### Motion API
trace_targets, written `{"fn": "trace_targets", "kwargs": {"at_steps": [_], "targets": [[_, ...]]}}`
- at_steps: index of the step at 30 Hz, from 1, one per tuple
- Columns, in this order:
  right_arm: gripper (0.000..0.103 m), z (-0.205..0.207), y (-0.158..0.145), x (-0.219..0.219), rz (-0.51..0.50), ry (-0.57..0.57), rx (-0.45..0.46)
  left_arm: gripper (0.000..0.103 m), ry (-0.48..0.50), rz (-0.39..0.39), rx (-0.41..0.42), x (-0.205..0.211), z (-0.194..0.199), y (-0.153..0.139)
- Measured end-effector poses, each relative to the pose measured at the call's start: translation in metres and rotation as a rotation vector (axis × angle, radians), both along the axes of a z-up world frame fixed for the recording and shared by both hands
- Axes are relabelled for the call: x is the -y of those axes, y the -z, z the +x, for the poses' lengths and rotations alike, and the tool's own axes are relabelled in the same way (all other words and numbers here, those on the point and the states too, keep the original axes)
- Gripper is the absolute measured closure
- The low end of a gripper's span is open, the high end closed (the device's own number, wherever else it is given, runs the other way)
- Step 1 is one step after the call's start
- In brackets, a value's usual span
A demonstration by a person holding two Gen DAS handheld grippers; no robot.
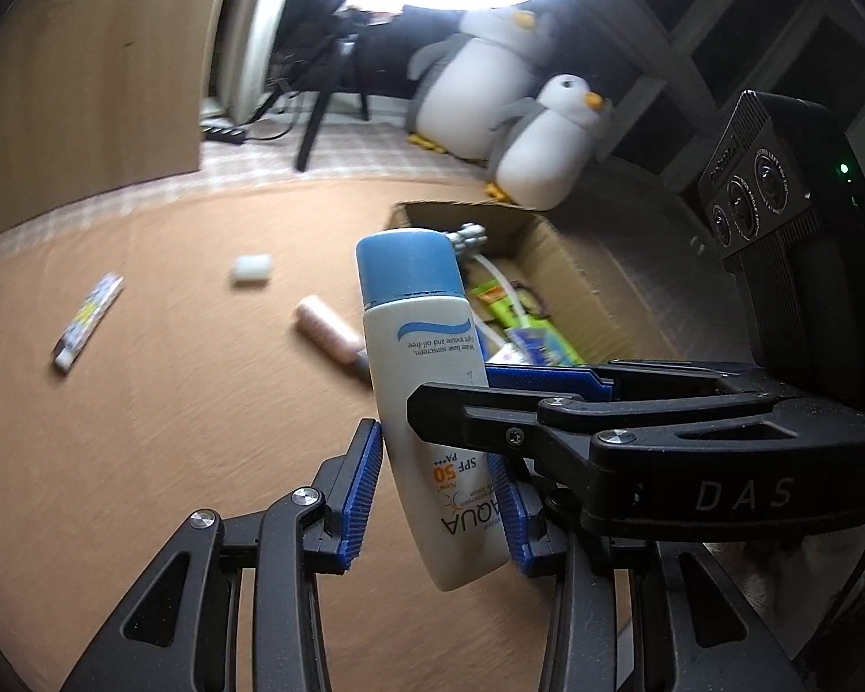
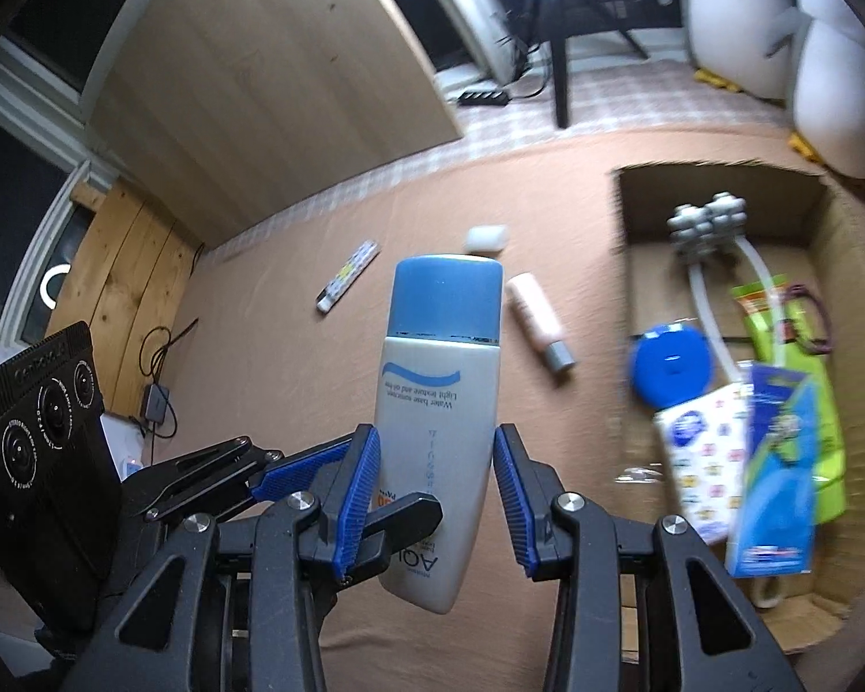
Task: Organize objects
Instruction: 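Carry the sunscreen bottle into the box with the right tool and open it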
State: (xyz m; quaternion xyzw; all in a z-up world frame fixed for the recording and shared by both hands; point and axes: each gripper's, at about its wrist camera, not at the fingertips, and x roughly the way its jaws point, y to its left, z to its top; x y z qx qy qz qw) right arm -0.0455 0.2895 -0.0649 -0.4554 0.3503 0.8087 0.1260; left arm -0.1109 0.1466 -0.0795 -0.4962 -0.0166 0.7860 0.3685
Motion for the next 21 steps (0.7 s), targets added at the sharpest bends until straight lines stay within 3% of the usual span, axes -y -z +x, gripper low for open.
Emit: {"fn": "trace_targets", "kwargs": {"at_steps": [8,21], "targets": [[0.065,0.035,0.0,-0.028,0.022,0.065,0.018,0.062,0.053,0.021,0.004,-0.056,0.004,0.003],[0.066,0.069,0.013,-0.057,0.014,0.115,0.036,0.062,0.102,0.011,0.02,-0.102,0.011,0.012]]}}
